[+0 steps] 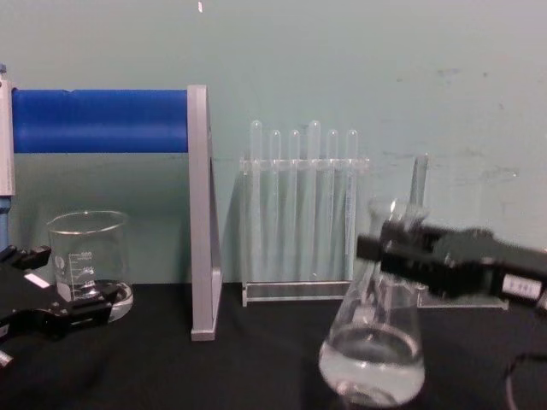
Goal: Grasp the erlenmeyer flask with one hand, shake it three times, then place it back.
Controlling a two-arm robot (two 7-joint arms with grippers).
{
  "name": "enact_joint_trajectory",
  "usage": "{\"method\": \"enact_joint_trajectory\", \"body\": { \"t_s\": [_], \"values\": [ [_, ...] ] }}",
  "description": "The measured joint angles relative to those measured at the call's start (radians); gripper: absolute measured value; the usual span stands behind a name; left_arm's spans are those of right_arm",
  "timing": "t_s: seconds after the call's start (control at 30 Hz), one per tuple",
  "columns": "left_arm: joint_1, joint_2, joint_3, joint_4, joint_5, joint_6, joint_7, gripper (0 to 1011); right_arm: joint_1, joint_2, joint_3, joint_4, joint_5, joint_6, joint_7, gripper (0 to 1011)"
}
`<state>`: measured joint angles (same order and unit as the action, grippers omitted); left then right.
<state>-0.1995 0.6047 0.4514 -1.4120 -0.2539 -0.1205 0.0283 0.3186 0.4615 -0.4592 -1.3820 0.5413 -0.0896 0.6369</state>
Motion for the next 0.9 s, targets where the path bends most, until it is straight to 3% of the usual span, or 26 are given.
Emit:
{"method": "enact_joint_trajectory", "body": {
  "t_s": [0.27,0.53,0.9],
  "values": [
    [0.000,0.000,0.000,0.000,0.000,0.000,0.000,1001,-0.063,0.019,0.080,-0.163,0.009,0.046,-0.156,453],
    [0.000,0.000,0.000,0.000,0.000,0.000,0.000,1001,-0.131,0.013,0.154,-0.266,-0.051,0.065,-0.307,453],
    [0.000,0.000,0.000,0.000,0.000,0.000,0.000,1001,-0.203,0.013,0.228,-0.322,-0.077,0.077,-0.365,453]
  ]
}}
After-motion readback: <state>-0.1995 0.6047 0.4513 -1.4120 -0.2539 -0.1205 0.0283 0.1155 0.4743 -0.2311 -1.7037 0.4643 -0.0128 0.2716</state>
